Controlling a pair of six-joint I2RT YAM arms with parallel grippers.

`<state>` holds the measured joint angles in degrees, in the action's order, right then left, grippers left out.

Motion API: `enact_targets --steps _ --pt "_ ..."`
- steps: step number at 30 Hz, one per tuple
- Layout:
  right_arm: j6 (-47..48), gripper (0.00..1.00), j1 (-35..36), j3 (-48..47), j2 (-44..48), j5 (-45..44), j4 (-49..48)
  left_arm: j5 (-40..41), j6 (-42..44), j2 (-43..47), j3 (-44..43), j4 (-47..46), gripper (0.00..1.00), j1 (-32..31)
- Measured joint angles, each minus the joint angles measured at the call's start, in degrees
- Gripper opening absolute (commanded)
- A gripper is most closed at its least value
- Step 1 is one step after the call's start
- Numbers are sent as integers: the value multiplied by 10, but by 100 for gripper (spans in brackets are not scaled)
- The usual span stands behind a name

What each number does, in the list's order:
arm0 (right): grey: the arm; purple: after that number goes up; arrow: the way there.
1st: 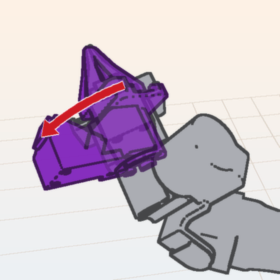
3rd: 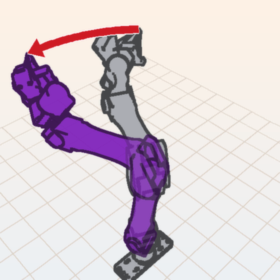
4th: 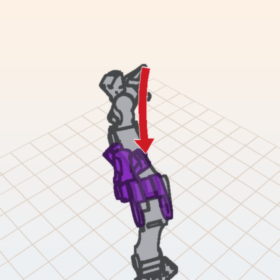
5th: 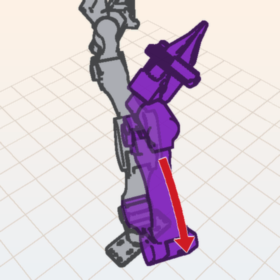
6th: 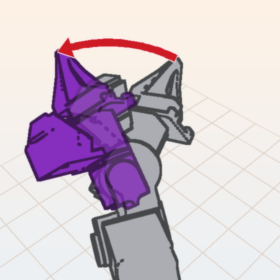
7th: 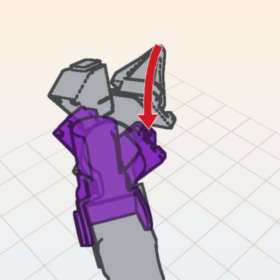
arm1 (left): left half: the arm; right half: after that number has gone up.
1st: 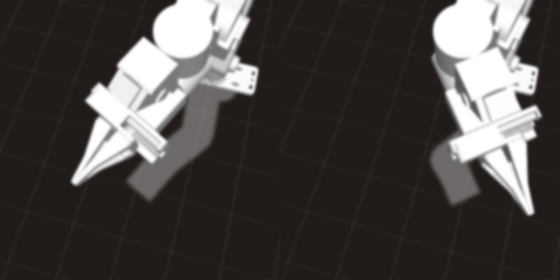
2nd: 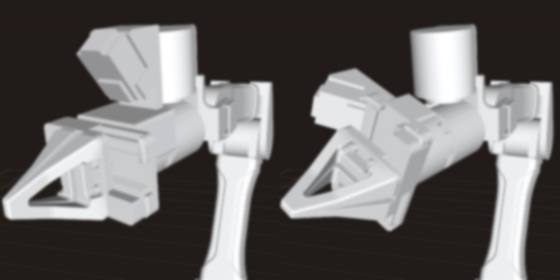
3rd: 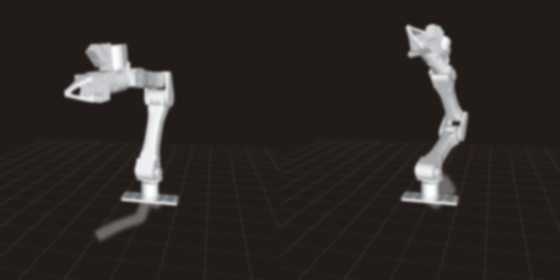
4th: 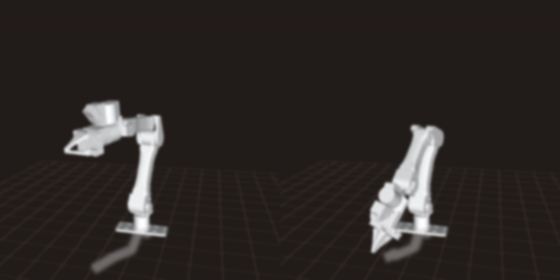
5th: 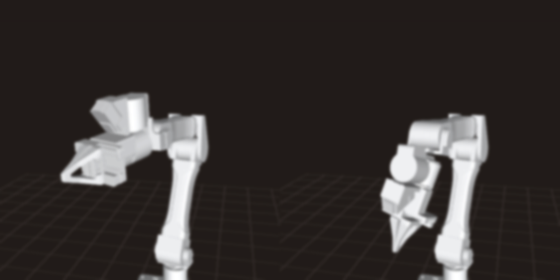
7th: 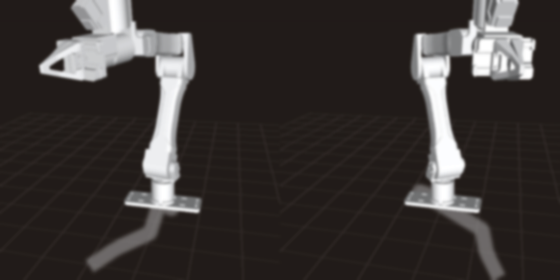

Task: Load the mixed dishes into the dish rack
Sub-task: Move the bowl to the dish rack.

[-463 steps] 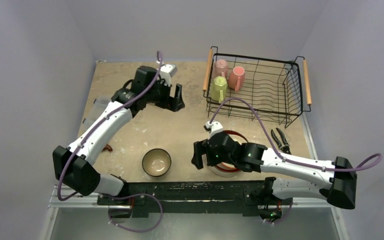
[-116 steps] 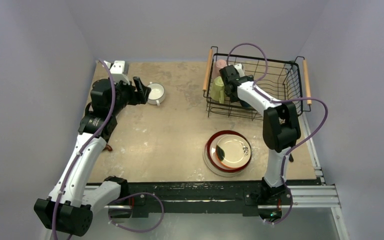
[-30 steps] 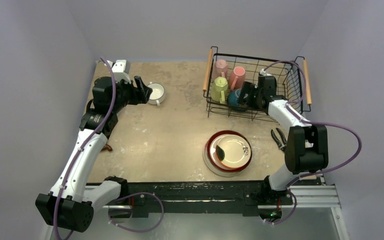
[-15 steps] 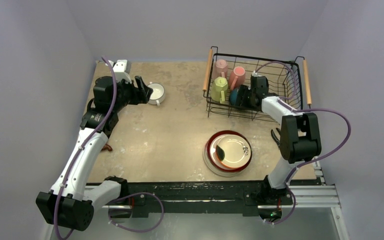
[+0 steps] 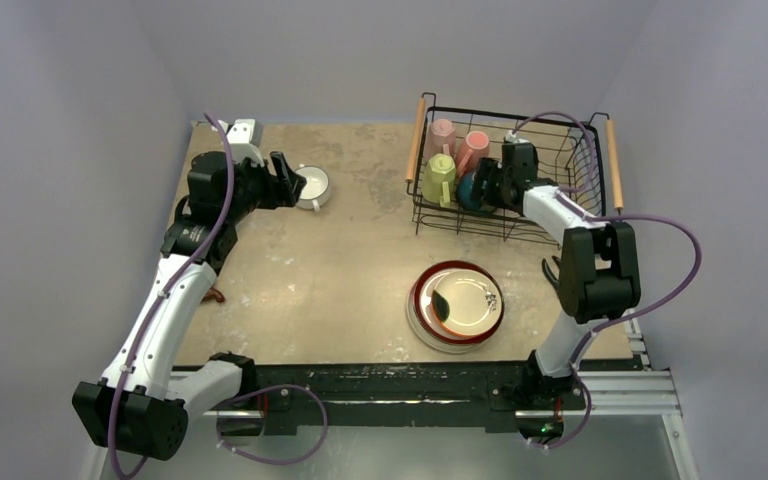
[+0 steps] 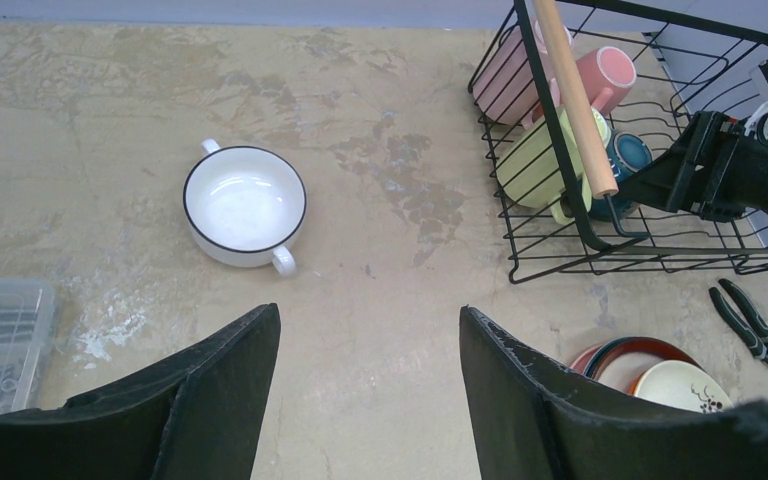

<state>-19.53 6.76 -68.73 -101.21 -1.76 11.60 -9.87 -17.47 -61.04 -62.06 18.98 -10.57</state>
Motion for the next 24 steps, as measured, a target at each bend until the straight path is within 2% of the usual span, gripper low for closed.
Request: enact_targets --steps 5,14,20,24 --pt "-1 73 2 0 0 -21 -1 0 0 0 0 0 65 0" --pt "-3 71 2 -23 -23 0 -5 0 -1 0 -1 1 65 0" --pt "-18 84 2 -26 -12 2 3 0 -2 -1 -5 1 65 0" --pt "-31 91 2 -21 37 4 13 -3 -9 -3 -6 1 65 1"
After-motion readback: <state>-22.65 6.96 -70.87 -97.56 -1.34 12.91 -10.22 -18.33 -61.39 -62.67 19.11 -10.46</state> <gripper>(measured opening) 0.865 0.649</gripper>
